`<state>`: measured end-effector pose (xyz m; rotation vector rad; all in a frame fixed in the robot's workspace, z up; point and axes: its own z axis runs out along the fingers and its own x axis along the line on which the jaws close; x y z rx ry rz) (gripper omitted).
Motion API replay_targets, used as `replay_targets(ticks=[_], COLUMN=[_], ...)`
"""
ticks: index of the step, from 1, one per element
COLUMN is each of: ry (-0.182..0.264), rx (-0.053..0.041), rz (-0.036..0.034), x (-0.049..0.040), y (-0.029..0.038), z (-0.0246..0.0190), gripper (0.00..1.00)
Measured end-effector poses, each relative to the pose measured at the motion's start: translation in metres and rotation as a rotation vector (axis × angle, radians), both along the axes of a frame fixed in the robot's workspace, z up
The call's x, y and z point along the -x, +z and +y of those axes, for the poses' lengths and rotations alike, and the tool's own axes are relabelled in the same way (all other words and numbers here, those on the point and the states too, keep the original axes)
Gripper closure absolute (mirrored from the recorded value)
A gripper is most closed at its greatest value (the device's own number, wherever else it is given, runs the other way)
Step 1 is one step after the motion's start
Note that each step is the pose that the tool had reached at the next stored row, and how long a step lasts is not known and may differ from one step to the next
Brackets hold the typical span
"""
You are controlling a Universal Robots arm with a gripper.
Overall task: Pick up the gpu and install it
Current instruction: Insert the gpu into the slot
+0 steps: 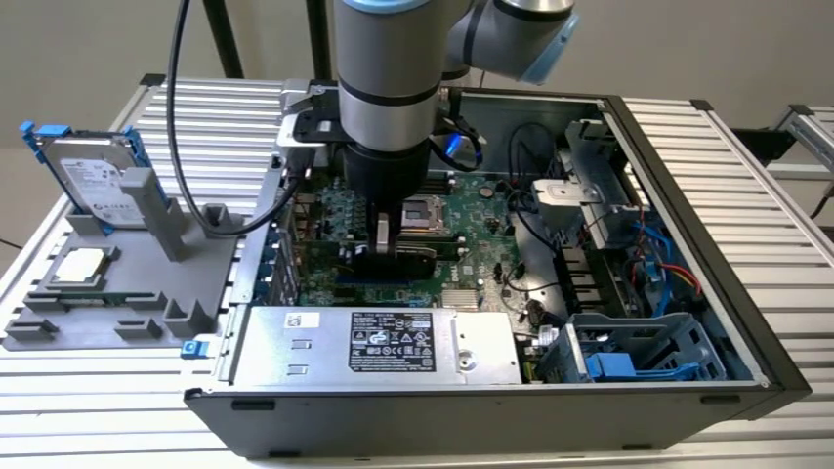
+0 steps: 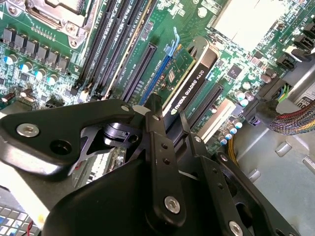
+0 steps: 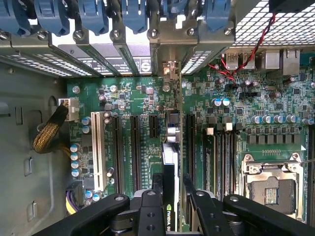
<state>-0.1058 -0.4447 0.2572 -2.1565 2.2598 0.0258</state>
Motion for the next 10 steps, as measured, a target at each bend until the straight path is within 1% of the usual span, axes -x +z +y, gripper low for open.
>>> replay_targets(ticks=[10], ry=[0.0], rx=[0.0003], rz=[0.0005], x=[0.0001], y=[0.0], z=[-0.0014], gripper=[1.0])
